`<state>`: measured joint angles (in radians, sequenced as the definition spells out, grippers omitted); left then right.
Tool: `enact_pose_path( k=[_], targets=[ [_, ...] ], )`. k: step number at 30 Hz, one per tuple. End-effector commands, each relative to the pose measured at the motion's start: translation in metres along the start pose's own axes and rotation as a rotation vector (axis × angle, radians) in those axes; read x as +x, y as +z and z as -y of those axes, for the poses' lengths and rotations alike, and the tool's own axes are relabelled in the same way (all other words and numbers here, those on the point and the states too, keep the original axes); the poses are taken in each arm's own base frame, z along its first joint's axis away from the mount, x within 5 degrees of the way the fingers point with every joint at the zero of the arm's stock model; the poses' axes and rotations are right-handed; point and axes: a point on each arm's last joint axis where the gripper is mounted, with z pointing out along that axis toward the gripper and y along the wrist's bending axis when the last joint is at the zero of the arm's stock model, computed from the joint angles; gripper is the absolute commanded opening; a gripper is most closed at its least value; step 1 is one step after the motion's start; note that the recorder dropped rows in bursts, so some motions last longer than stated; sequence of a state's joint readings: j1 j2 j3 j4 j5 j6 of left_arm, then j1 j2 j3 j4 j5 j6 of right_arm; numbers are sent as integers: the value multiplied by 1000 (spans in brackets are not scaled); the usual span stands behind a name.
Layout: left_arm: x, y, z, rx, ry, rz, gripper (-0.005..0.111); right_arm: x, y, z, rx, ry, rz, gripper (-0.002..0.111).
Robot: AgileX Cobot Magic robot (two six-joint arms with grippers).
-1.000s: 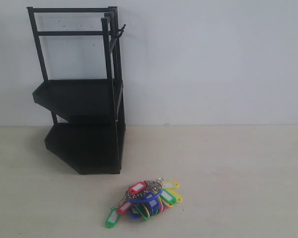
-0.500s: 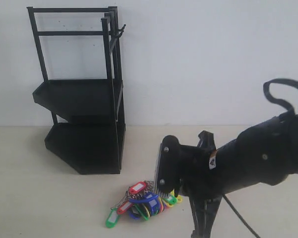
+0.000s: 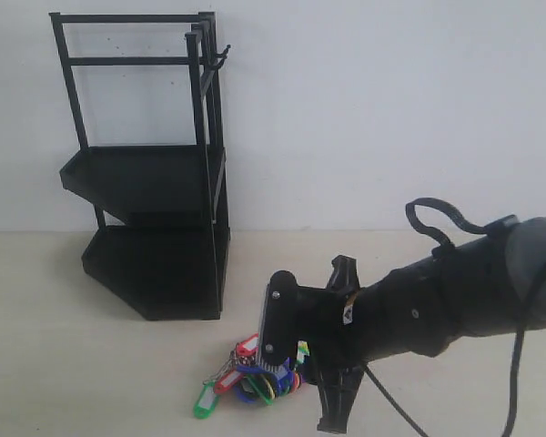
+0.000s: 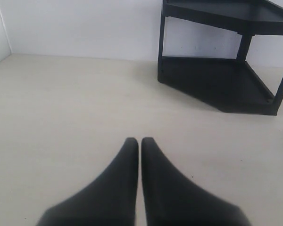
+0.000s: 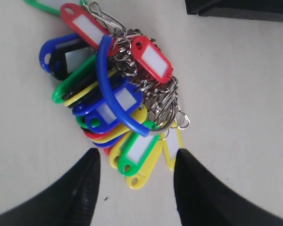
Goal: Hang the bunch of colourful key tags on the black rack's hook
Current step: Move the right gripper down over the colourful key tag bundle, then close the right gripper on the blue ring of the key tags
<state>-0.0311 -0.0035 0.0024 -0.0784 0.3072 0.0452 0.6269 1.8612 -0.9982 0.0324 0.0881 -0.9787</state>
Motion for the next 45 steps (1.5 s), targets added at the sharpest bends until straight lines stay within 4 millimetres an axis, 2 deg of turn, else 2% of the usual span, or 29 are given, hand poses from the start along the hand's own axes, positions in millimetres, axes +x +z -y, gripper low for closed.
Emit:
enact_pose_path(
  k=[1, 6, 11, 24, 26, 29, 30, 32, 34, 40, 43, 45],
  targets=[
    [-2, 0, 0, -3, -2, 10, 4, -8, 4, 9, -37, -71, -20, 47],
    [-2, 0, 0, -3, -2, 10, 4, -15, 8, 11, -102, -173, -46, 47],
    [-2, 0, 0, -3, -2, 10, 4, -24, 18, 3, -127, -225, -40, 47],
    [-2, 0, 0, -3, -2, 10, 4, -29, 50, 2, -136, -221, -40, 45],
    [-2, 0, 0, -3, -2, 10, 4, -29, 50, 2, -134, -217, -40, 35],
    [-2, 0, 0, -3, -2, 10, 4, -31, 47, 4, -129, -192, -39, 5],
    [-2, 0, 0, -3, -2, 10, 4, -32, 45, 5, -124, -187, -36, 0],
    [-2, 0, 0, -3, -2, 10, 4, -34, 40, 8, -112, -169, -29, 0],
    [-2, 0, 0, -3, -2, 10, 4, -38, 30, 14, -91, -106, -19, 0],
    [-2, 0, 0, -3, -2, 10, 4, -53, -8, 36, 1, 371, 56, 0],
    [-2, 0, 0, -3, -2, 10, 4, -64, -39, 53, 80, 698, 194, 0],
    [-2, 0, 0, -3, -2, 10, 4, -67, -57, 58, 117, 856, 295, 0]
  ],
)
